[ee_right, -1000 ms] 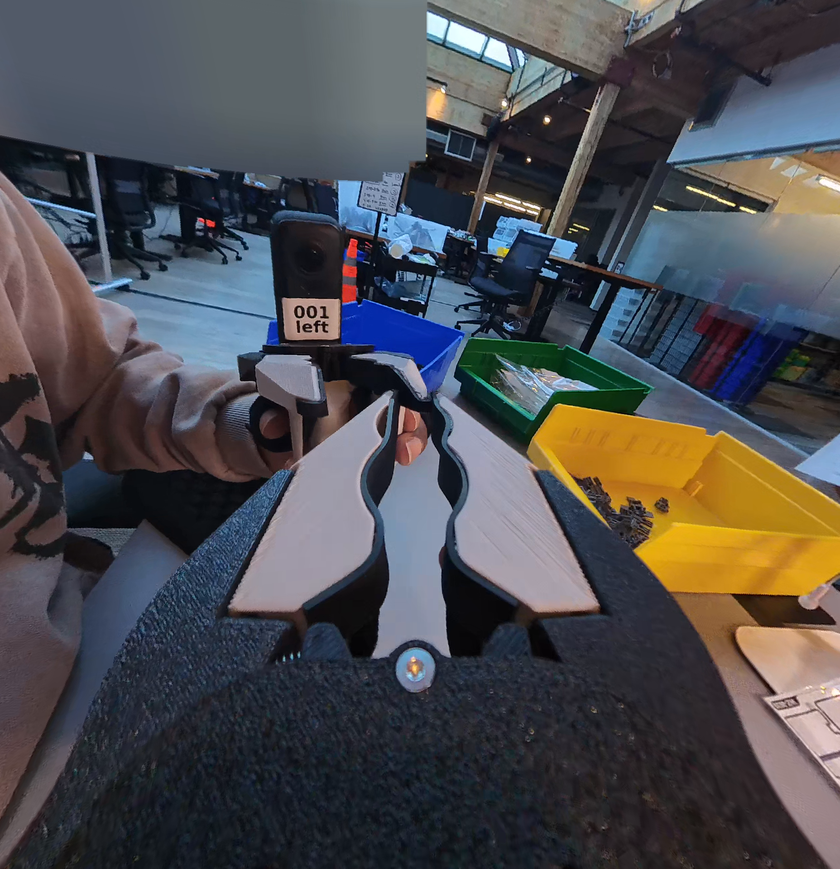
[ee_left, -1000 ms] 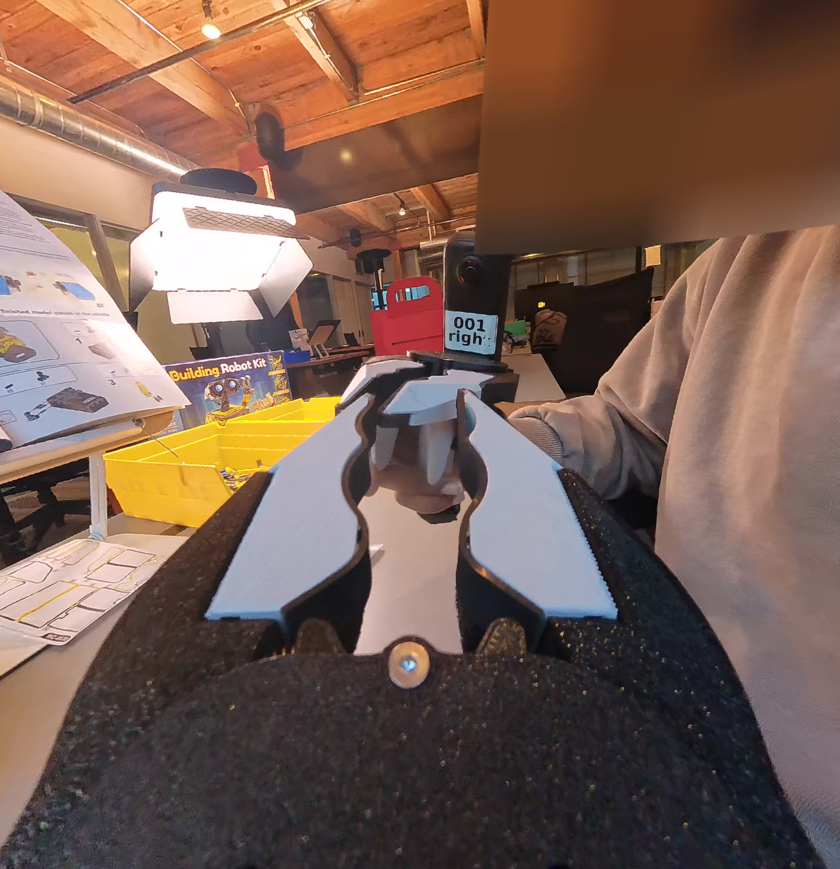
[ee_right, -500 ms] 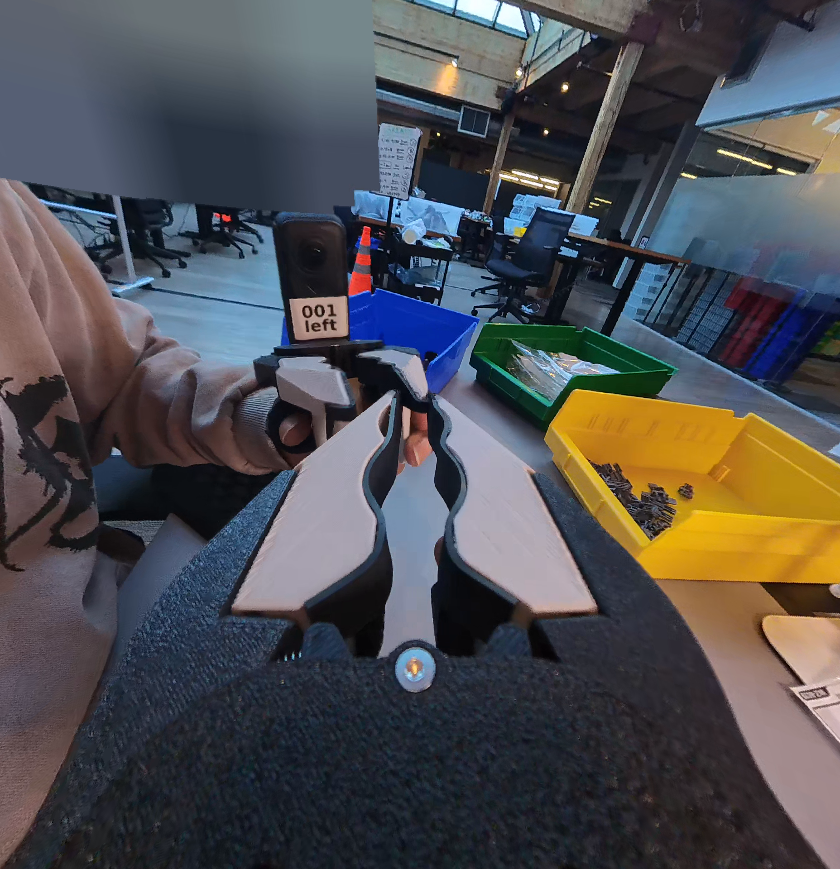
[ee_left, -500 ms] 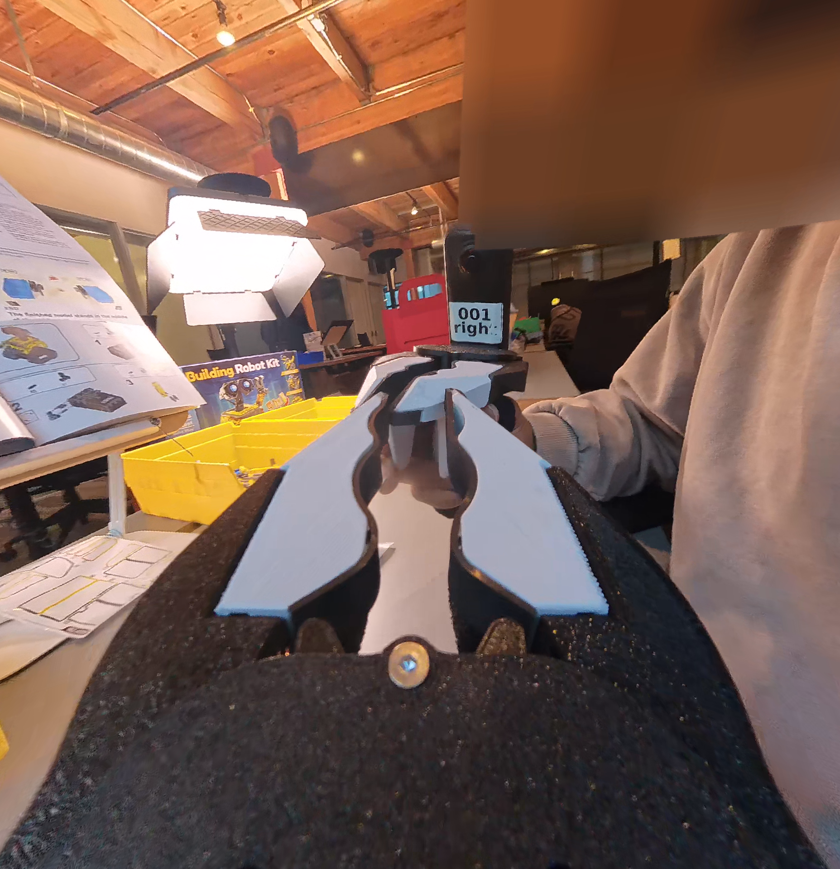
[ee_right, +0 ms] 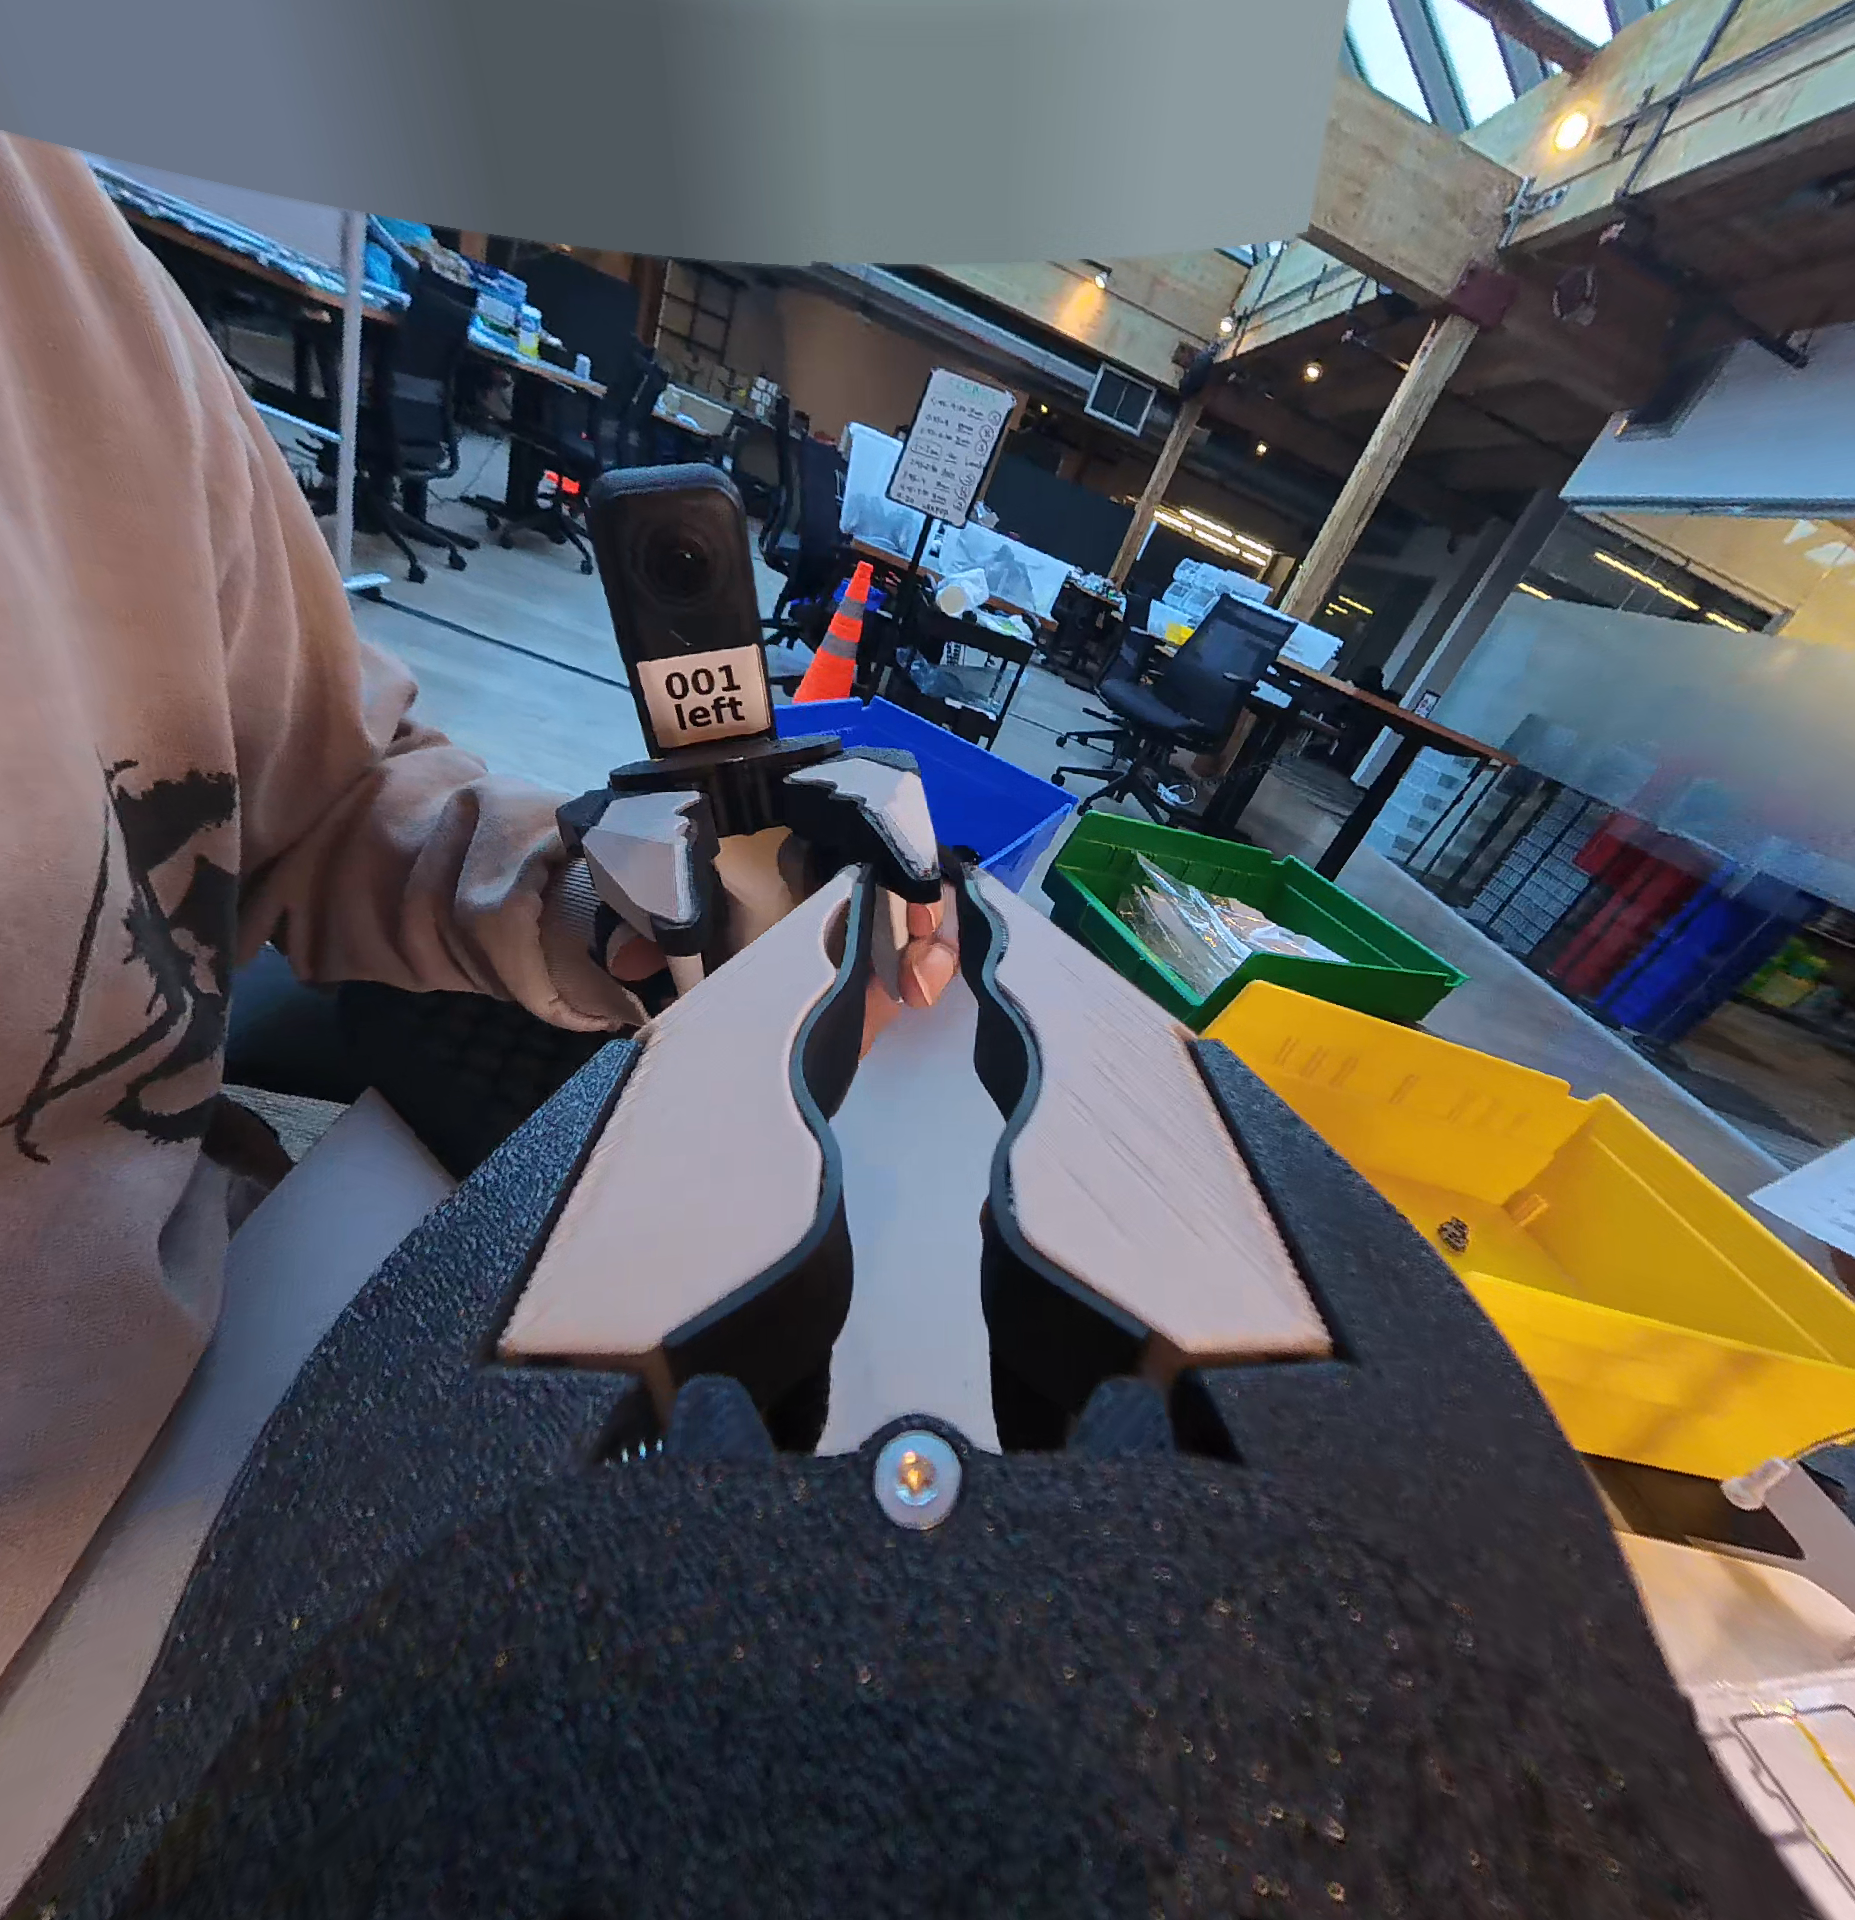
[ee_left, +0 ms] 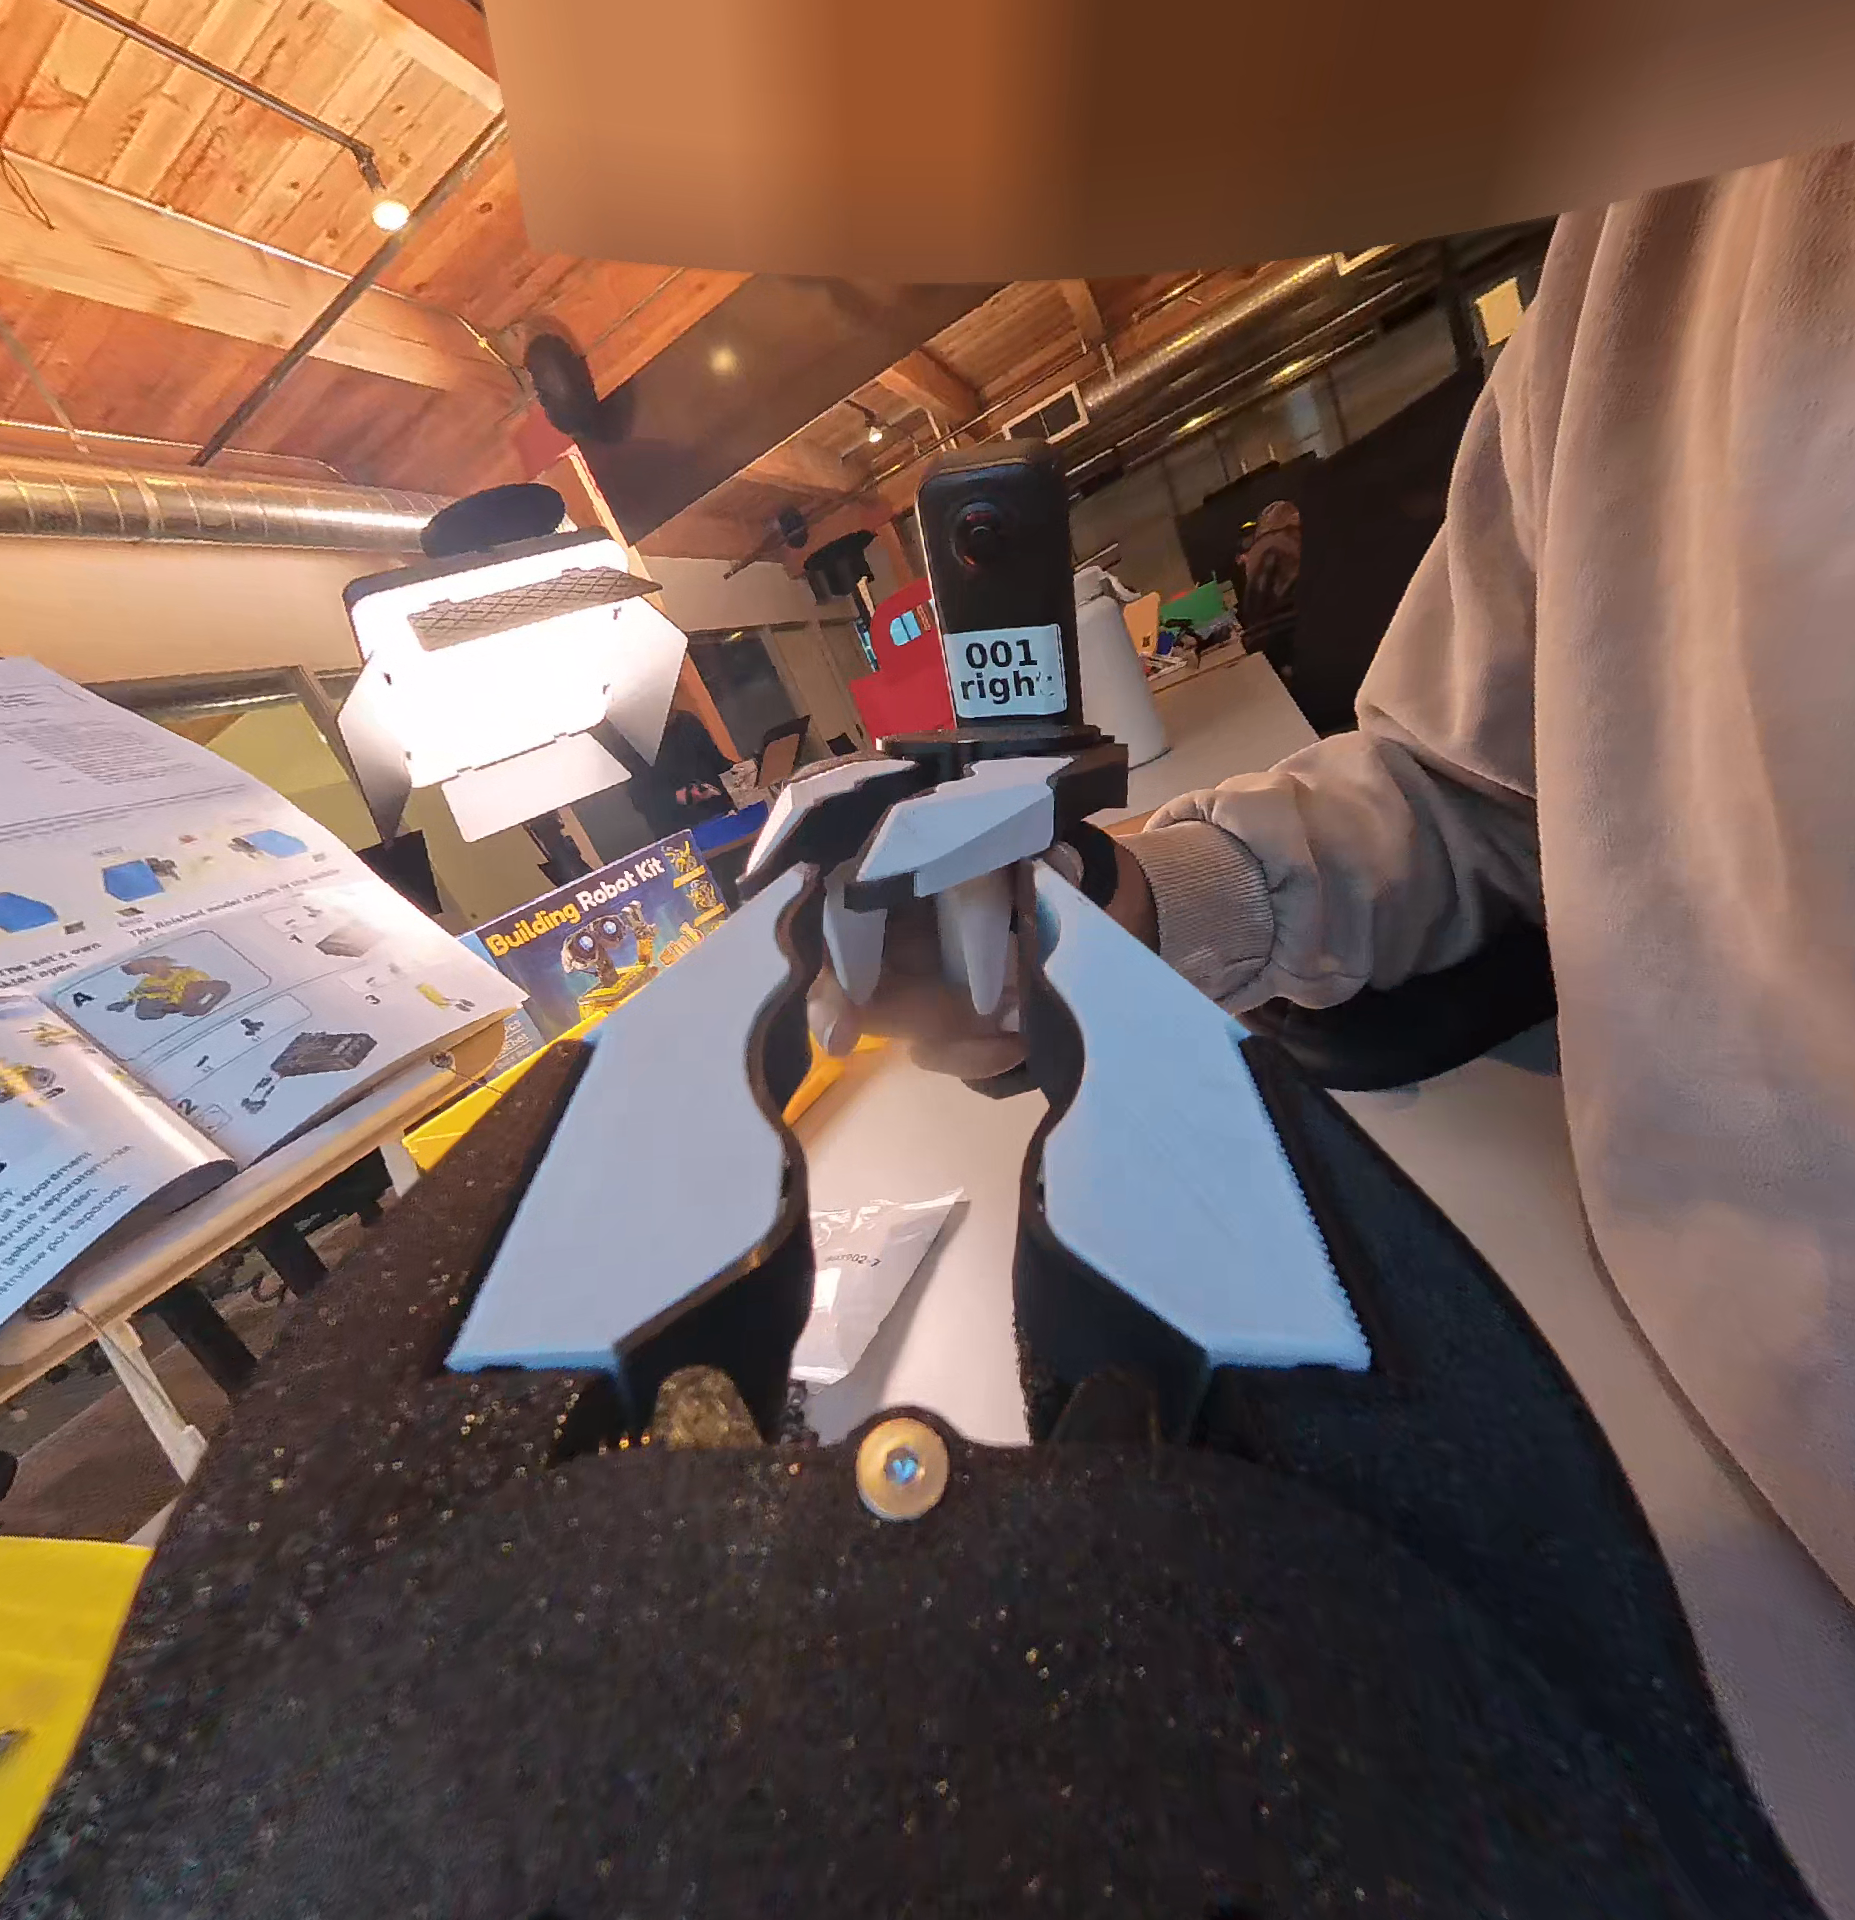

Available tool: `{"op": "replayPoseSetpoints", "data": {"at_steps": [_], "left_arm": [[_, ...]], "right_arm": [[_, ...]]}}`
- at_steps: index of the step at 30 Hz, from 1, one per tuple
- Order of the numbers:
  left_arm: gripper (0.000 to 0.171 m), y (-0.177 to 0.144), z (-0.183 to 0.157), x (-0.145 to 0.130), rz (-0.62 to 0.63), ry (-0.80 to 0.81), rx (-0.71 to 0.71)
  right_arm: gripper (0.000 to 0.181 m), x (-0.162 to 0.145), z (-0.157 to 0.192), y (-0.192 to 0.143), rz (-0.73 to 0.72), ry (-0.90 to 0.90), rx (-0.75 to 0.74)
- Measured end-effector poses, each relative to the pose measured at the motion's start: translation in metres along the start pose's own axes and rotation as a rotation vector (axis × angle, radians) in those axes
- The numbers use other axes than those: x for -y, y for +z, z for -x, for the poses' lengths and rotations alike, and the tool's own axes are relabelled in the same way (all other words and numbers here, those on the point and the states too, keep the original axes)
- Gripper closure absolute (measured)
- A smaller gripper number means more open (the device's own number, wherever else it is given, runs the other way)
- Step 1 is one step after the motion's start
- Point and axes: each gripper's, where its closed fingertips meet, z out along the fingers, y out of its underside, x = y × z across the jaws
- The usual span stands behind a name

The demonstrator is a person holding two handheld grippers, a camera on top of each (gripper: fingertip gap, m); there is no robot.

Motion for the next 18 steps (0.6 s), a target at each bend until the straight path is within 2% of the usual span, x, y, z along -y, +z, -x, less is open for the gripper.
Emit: {"op": "replayPoseSetpoints", "data": {"at_steps": [8, 14, 18], "left_arm": [[0.142, -0.0007, 0.0005, -0.0011, 0.001, 0.000, 0.002], [0.157, -0.0036, 0.0019, -0.0014, -0.021, -0.084, -0.015], [0.157, -0.0035, 0.0022, -0.0019, -0.031, -0.144, -0.027]], "right_arm": [[0.174, -0.0001, 0.0011, -0.0007, 0.009, -0.006, 0.011], [0.177, -0.0032, 0.0070, -0.0003, 0.035, 0.061, 0.070], [0.177, -0.0038, 0.0069, -0.0006, 0.027, 0.138, 0.091]]}}
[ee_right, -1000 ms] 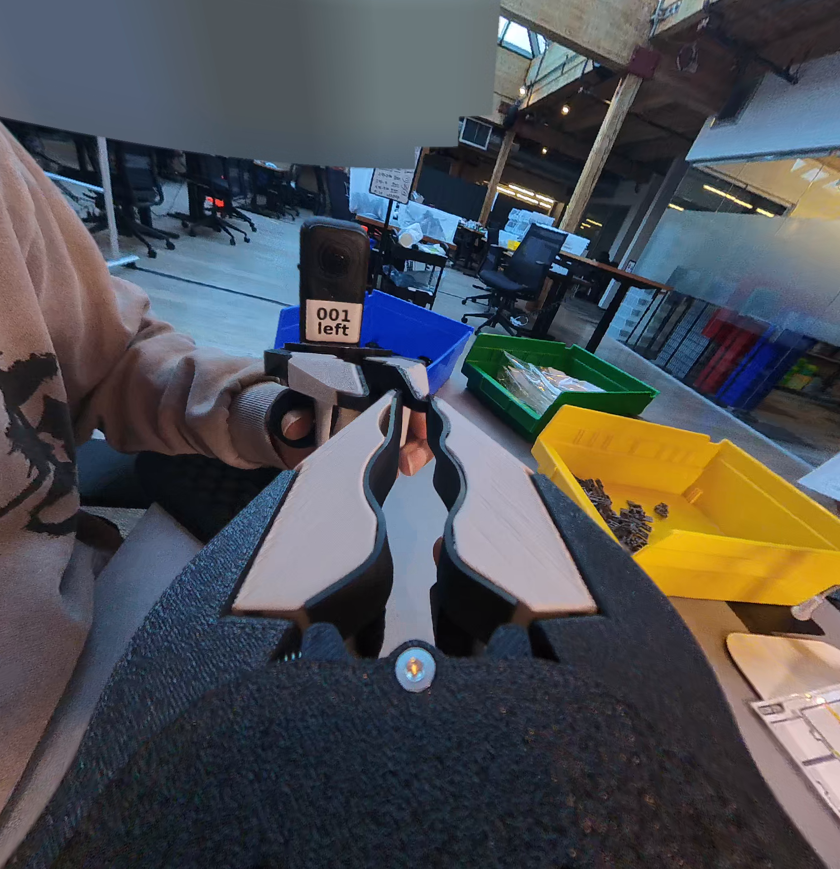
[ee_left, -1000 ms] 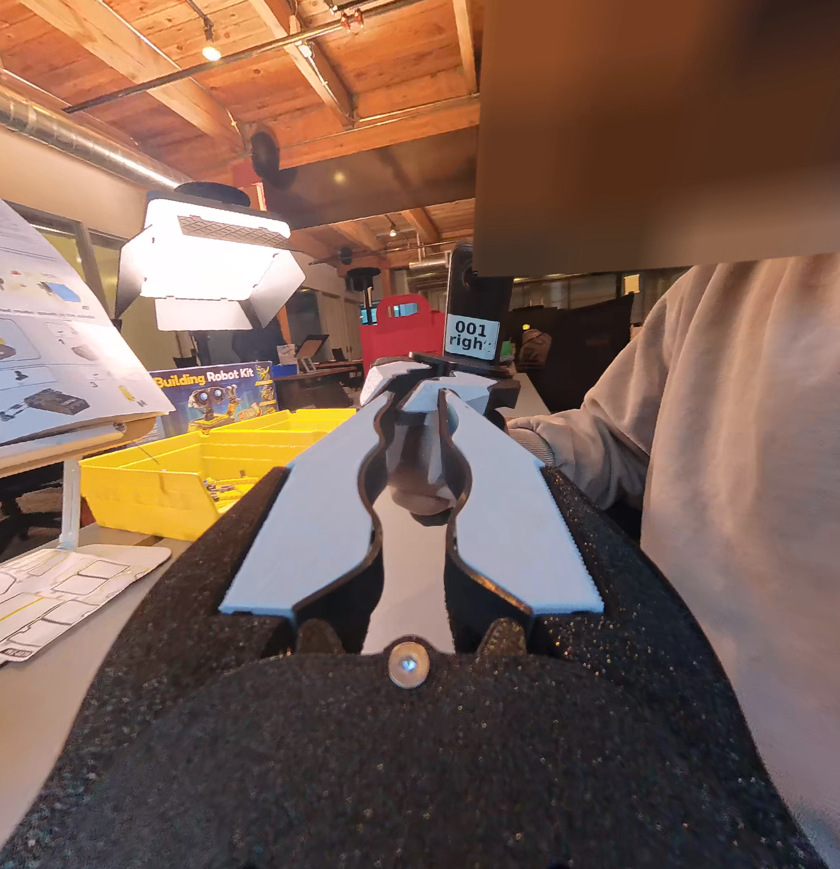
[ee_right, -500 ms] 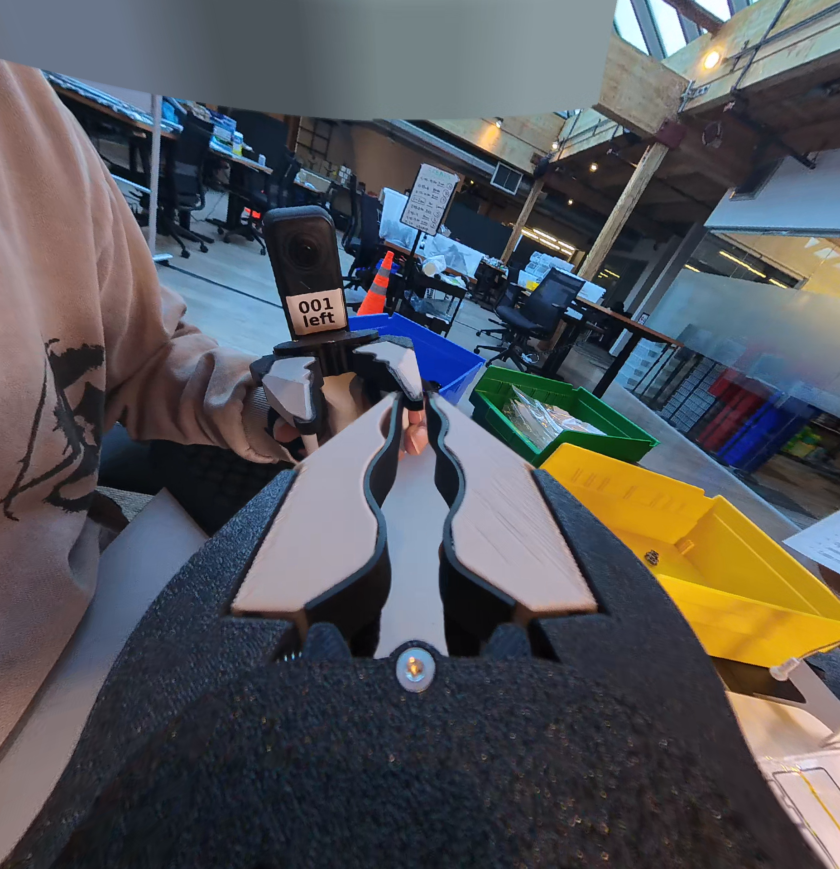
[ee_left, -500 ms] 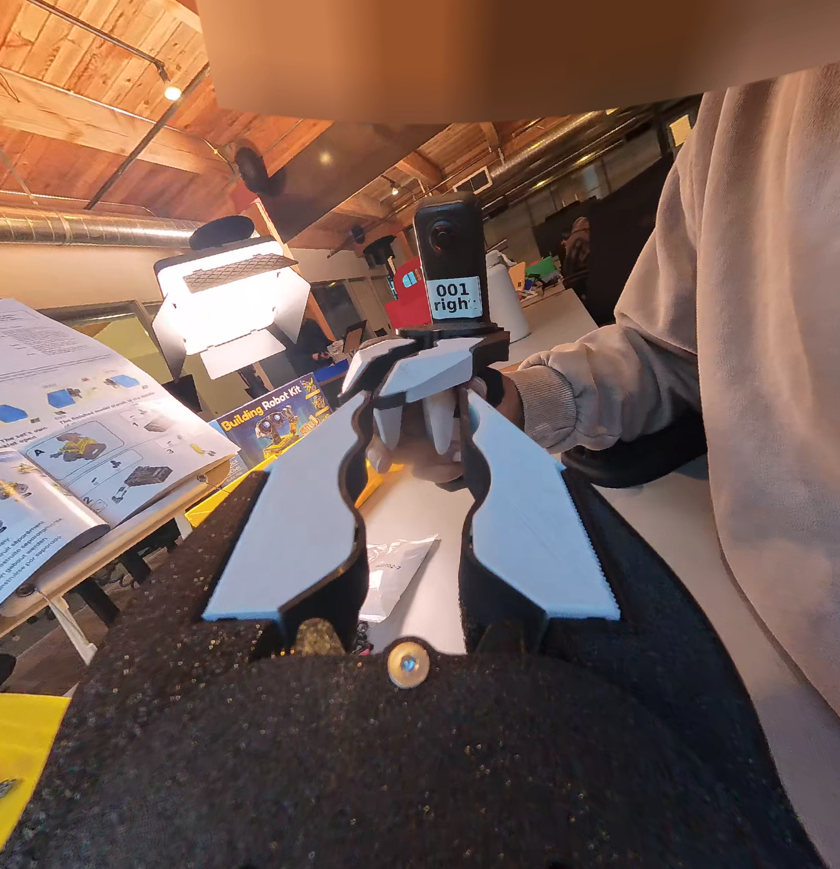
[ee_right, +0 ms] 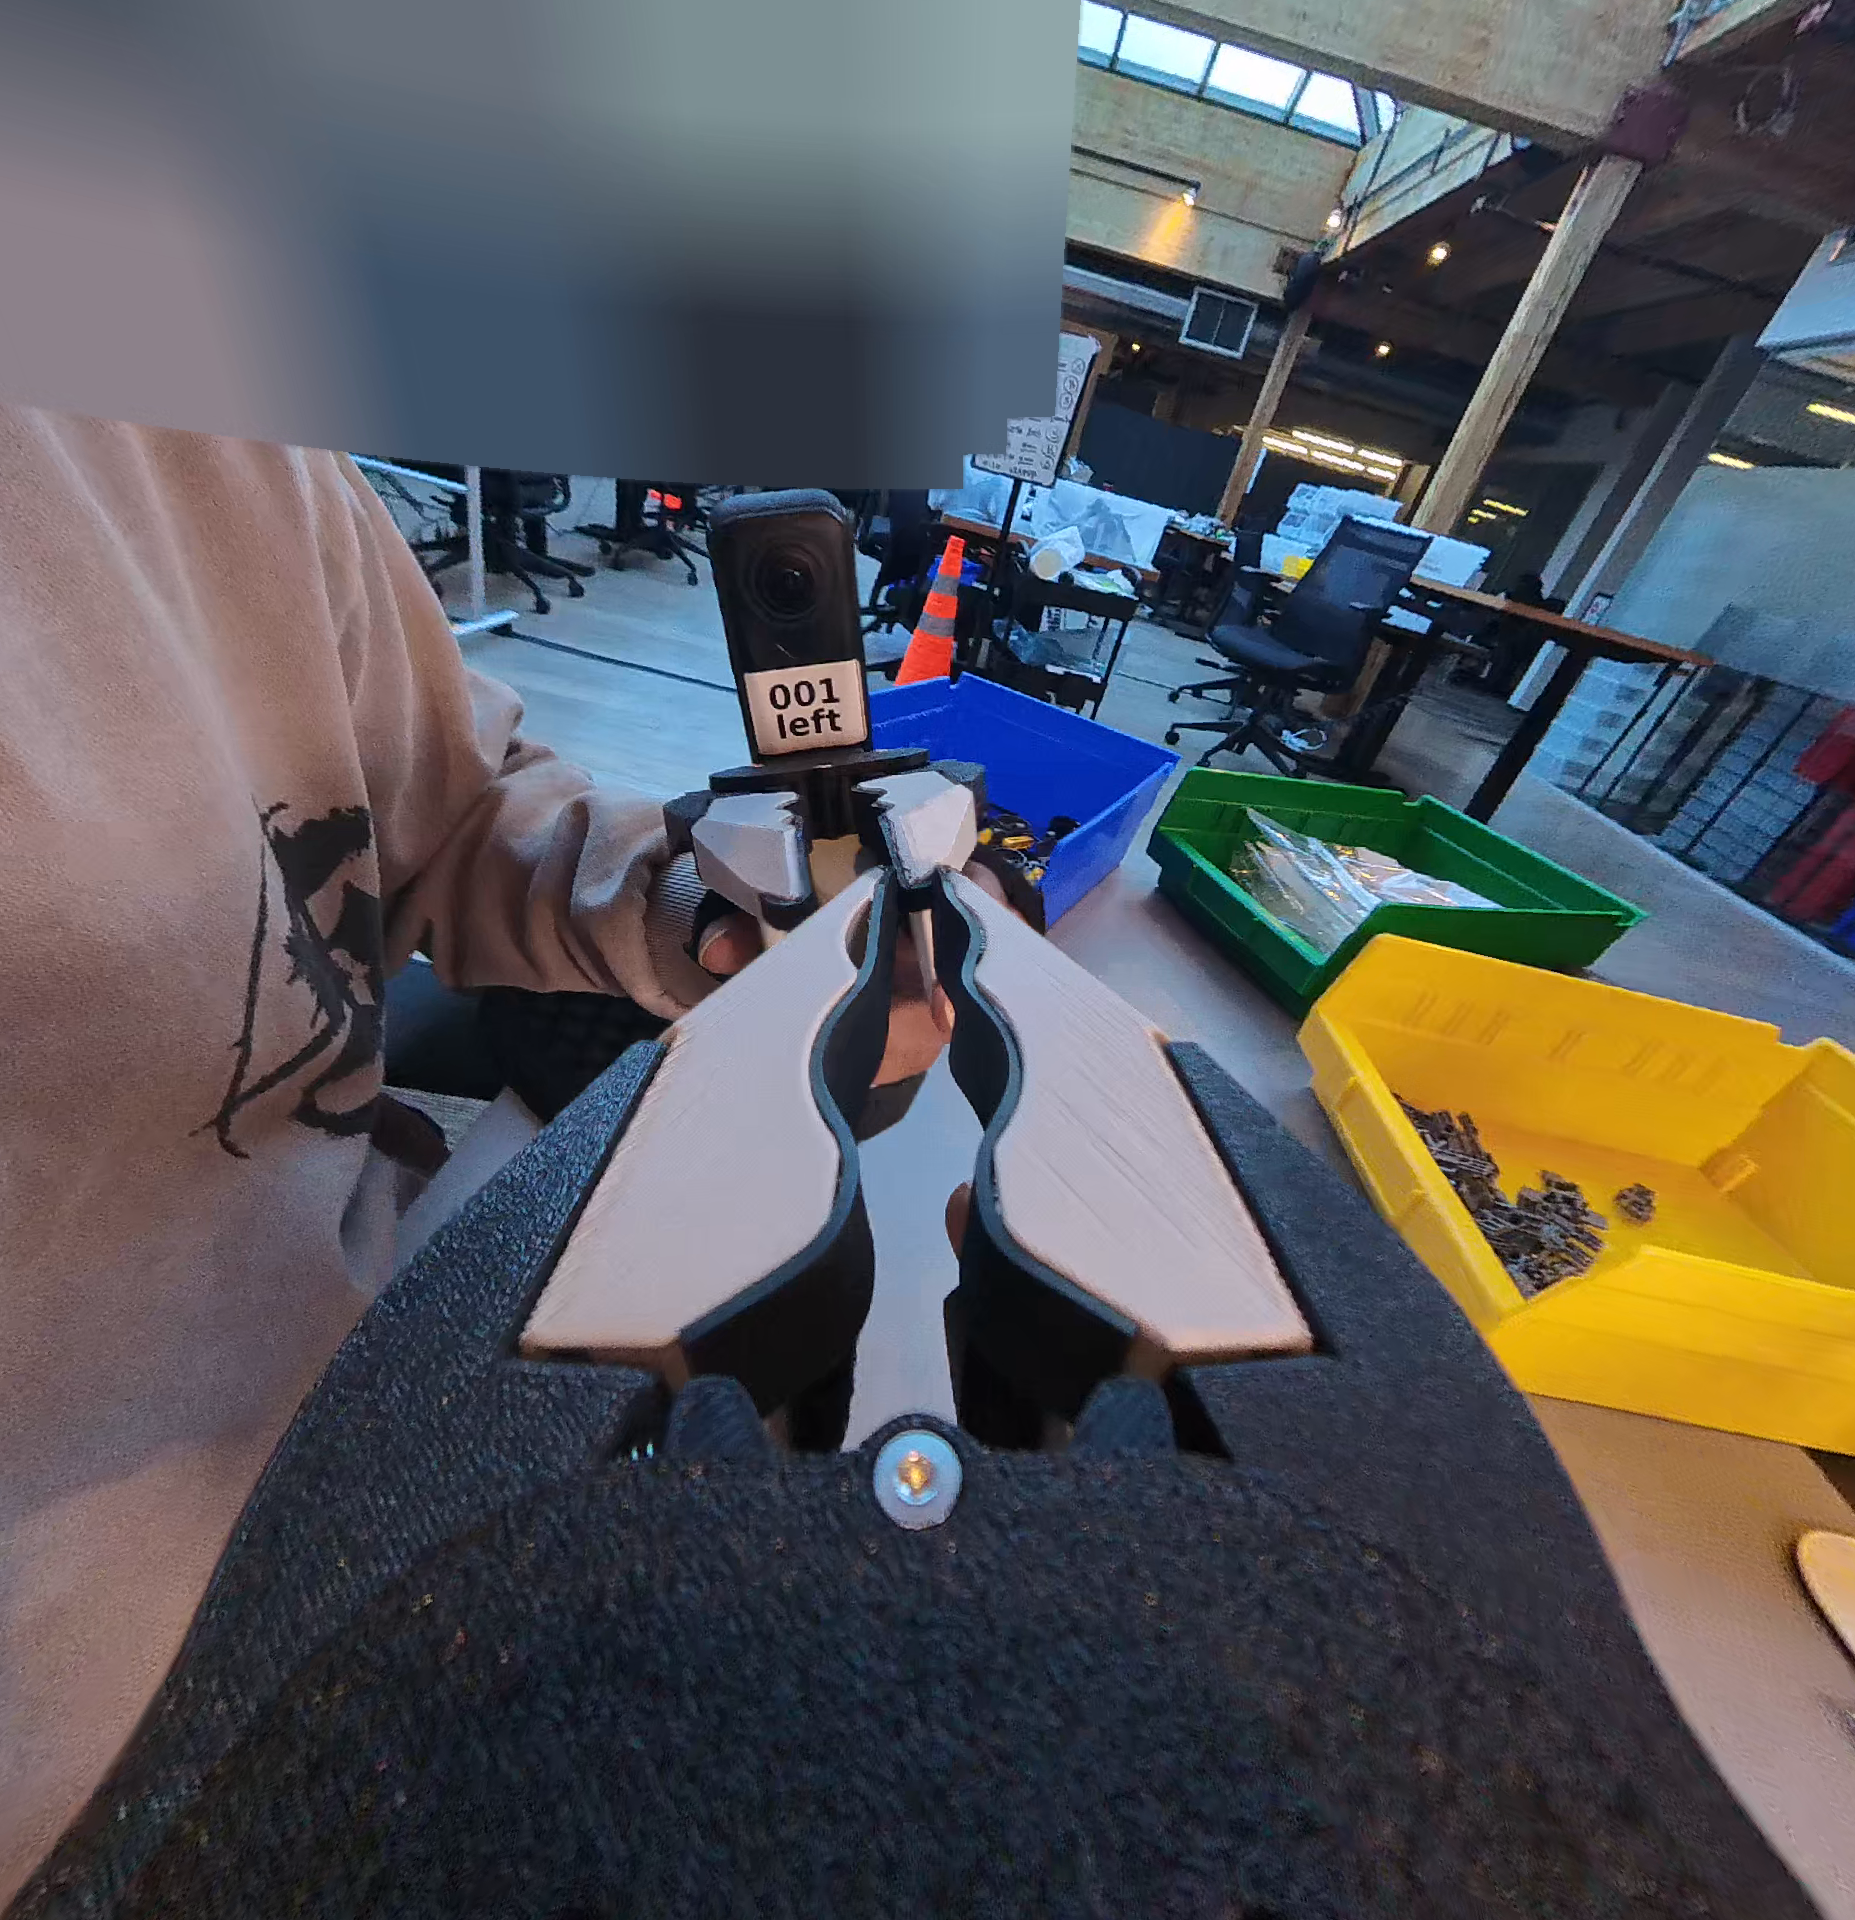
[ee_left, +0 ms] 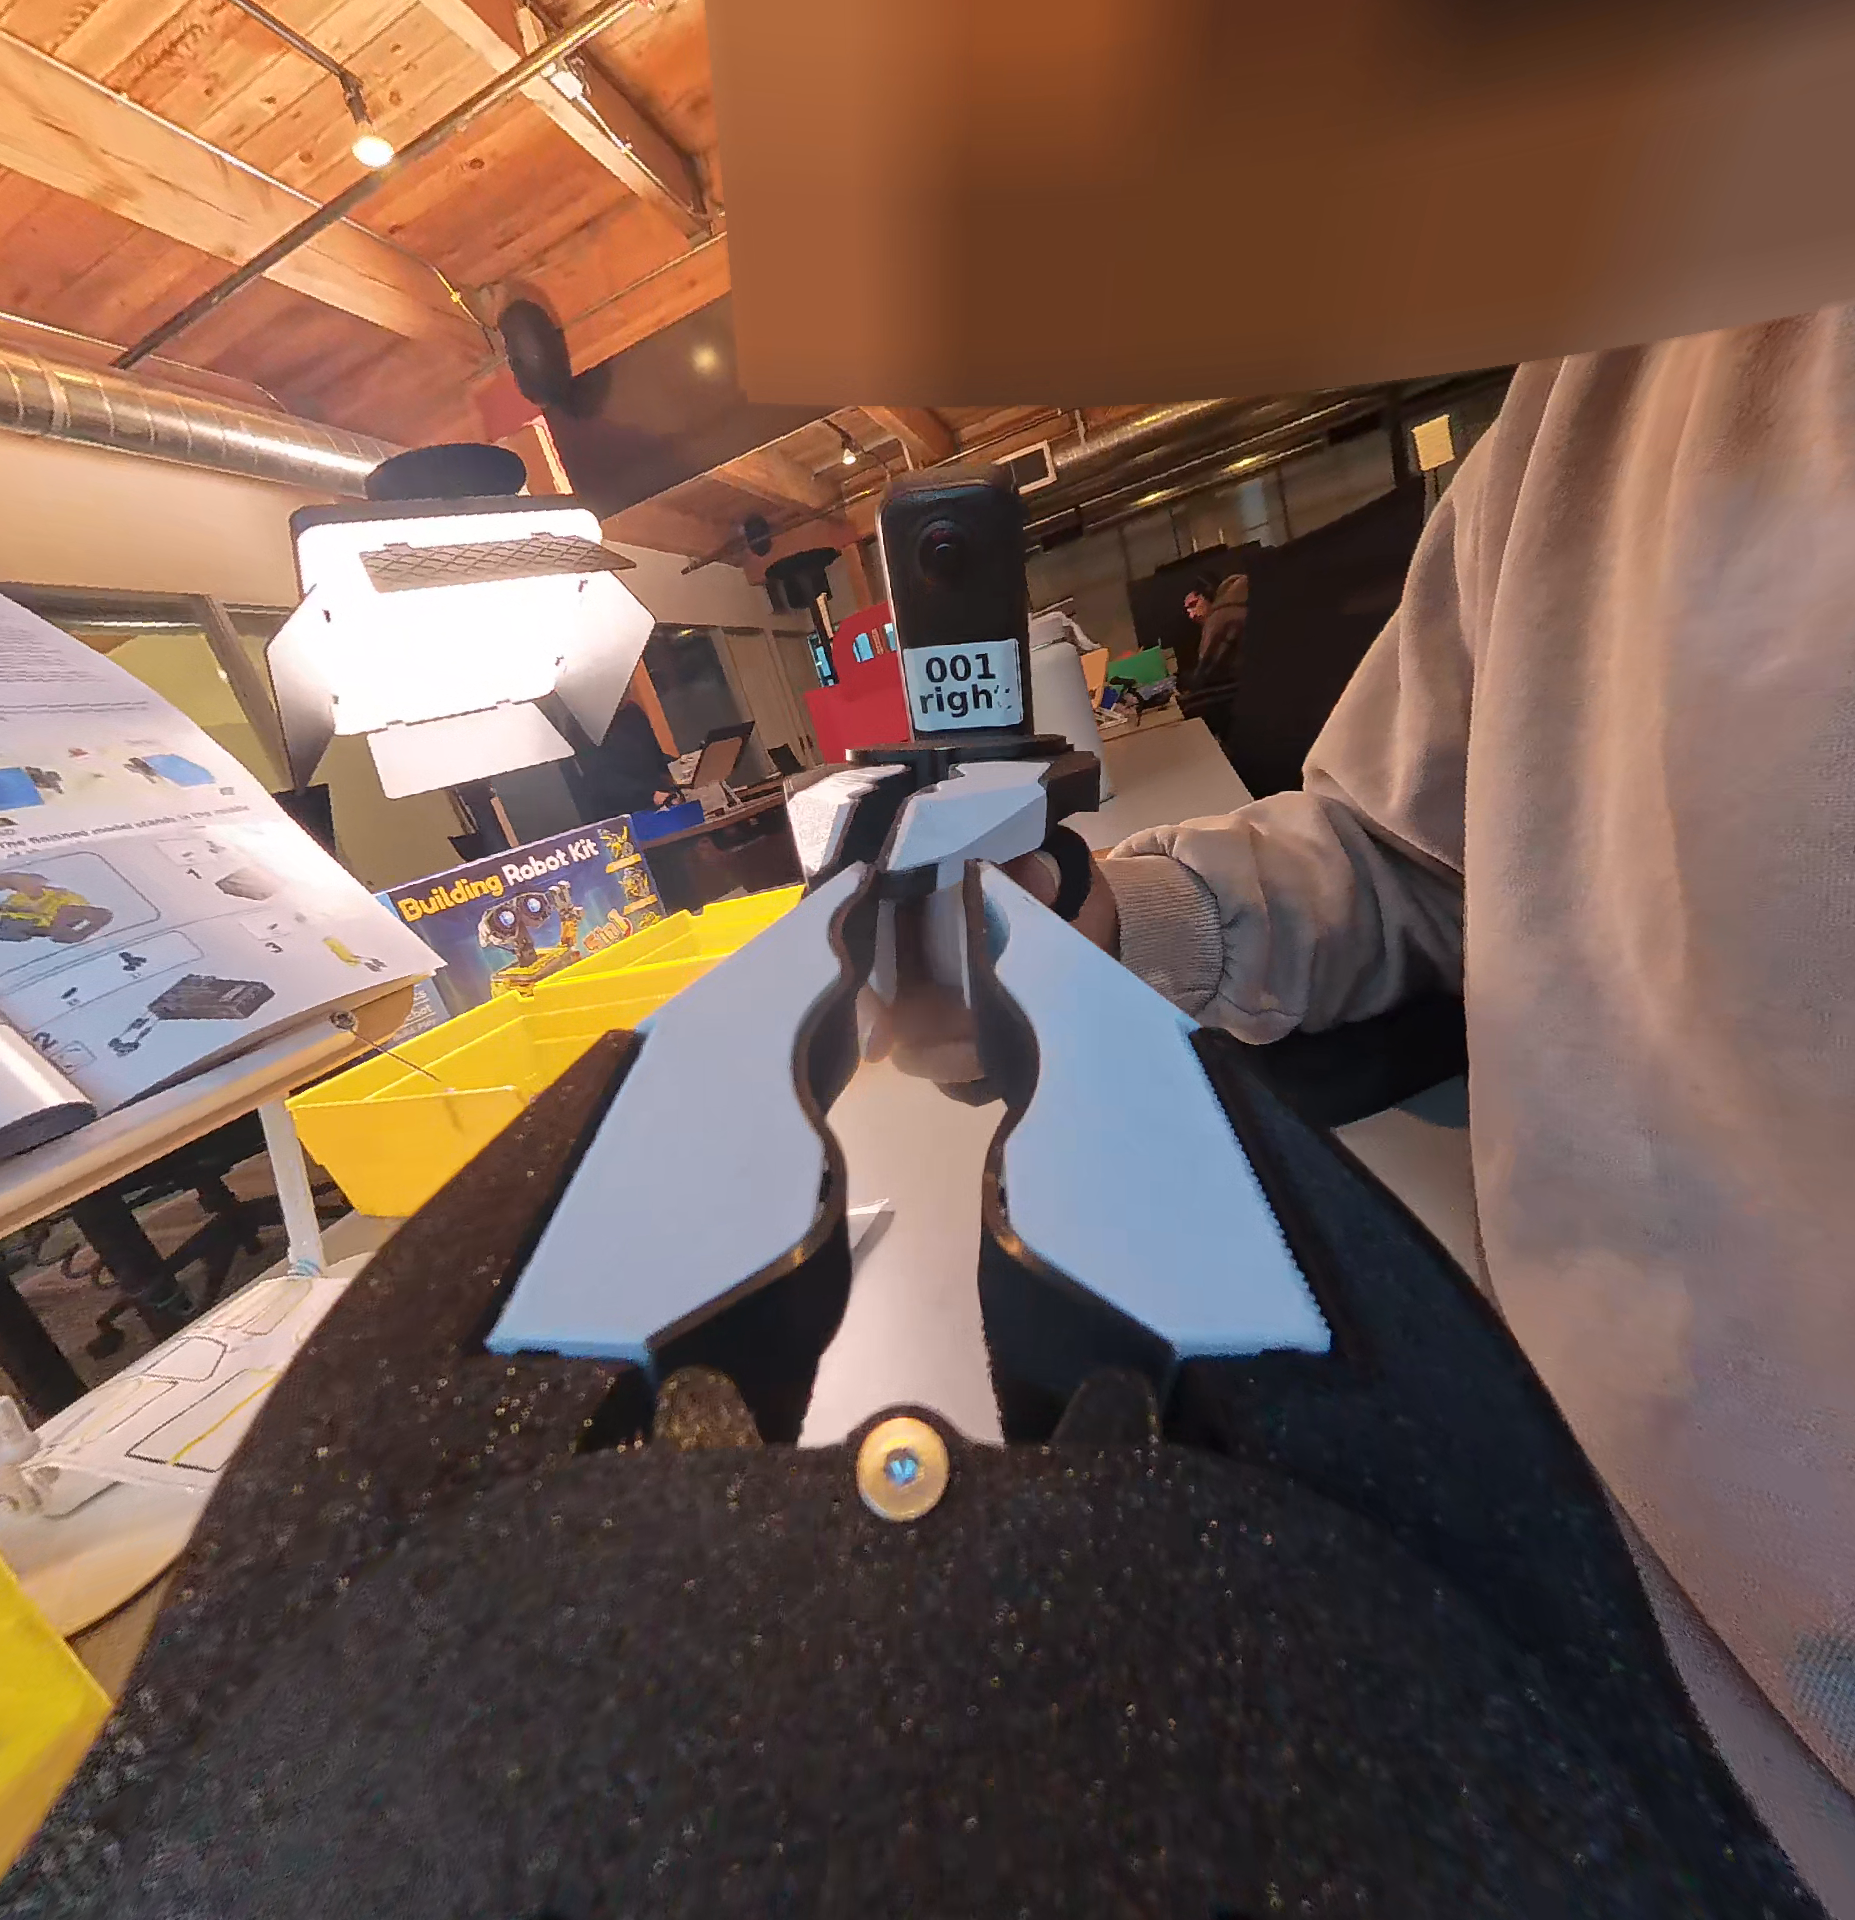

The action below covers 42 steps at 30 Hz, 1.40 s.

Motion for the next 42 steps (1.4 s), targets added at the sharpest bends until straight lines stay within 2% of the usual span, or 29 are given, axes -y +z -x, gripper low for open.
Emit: {"op": "replayPoseSetpoints", "data": {"at_steps": [2, 13, 27, 37, 40, 42], "left_arm": [[0.163, -0.001, 0.000, 0.001, 0.001, -0.004, -0.008], [0.165, -0.001, -0.010, -0.001, 0.024, -0.050, -0.091], [0.167, -0.002, -0.020, -0.004, 0.022, -0.190, -0.196], [0.167, 0.000, -0.027, -0.003, 0.013, -0.206, -0.231], [0.167, -0.001, -0.025, -0.005, 0.012, -0.221, -0.226], [0.166, 0.000, -0.017, -0.010, 0.045, -0.176, -0.182]], "right_arm": [[0.177, 0.001, 0.003, 0.001, -0.014, 0.044, 0.026], [0.176, 0.000, 0.013, -0.002, -0.075, 0.257, 0.149], [0.175, -0.005, 0.023, -0.004, -0.039, 0.268, 0.223], [0.175, -0.004, 0.029, -0.007, -0.047, 0.292, 0.279], [0.175, -0.007, 0.027, -0.006, -0.037, 0.267, 0.257], [0.174, -0.012, 0.018, -0.006, -0.009, 0.229, 0.209]]}}
